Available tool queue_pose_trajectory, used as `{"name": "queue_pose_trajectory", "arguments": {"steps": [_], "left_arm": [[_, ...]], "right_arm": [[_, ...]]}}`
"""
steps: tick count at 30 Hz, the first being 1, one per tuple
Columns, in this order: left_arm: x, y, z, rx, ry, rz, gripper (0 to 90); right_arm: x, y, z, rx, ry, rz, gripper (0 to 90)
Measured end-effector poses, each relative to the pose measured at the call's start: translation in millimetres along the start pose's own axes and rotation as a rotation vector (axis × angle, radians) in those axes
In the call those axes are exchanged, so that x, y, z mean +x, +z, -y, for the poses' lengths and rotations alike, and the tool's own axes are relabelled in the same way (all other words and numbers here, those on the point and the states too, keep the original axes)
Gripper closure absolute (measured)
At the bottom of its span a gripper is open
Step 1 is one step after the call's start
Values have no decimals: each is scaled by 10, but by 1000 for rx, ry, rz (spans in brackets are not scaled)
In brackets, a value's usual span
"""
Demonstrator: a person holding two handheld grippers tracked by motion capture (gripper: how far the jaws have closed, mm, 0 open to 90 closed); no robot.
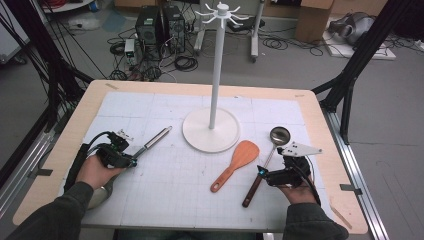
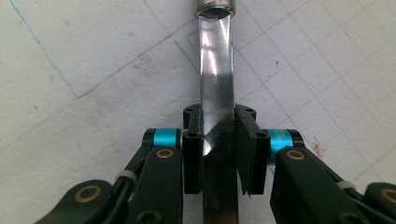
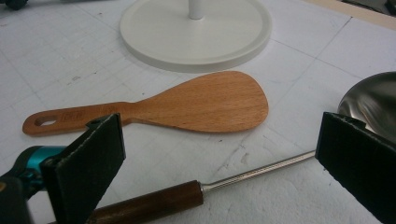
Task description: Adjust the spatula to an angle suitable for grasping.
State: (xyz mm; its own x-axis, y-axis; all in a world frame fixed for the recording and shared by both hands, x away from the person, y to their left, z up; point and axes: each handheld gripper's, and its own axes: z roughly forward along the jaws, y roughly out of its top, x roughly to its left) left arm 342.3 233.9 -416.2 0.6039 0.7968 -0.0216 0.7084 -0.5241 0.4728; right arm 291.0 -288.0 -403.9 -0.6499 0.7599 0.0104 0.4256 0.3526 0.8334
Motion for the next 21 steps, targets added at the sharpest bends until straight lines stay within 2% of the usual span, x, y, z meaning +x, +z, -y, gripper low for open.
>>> {"name": "queue_pose_trajectory", "arguments": {"steps": [4,7,8,9,10,11,16,17,21], "left_arm": [[-7,-14,3,-5,10,5,744],[-21,-49,7,-33,13,11,745],[-27,-88,8,-55,16,19,745],[-27,-88,8,-55,16,19,746],[-40,-127,12,-82,17,30,745],[-40,-127,12,-82,17,30,745],[-87,-229,19,-141,36,49,746],[-106,-261,11,-159,48,67,745],[-161,-291,-11,-188,67,82,746]], "right_arm": [[7,3,-2,-1,0,0,5],[22,8,-13,-2,-4,-2,5],[38,12,-26,-6,-6,-5,5],[43,14,-30,-7,-9,-7,5],[51,18,-37,-10,-10,-8,5],[51,18,-37,-10,-10,-8,5],[122,32,-96,-22,-2,-40,6],[164,43,-135,-24,-5,-53,6],[247,79,-219,-27,-20,-82,6]]}}
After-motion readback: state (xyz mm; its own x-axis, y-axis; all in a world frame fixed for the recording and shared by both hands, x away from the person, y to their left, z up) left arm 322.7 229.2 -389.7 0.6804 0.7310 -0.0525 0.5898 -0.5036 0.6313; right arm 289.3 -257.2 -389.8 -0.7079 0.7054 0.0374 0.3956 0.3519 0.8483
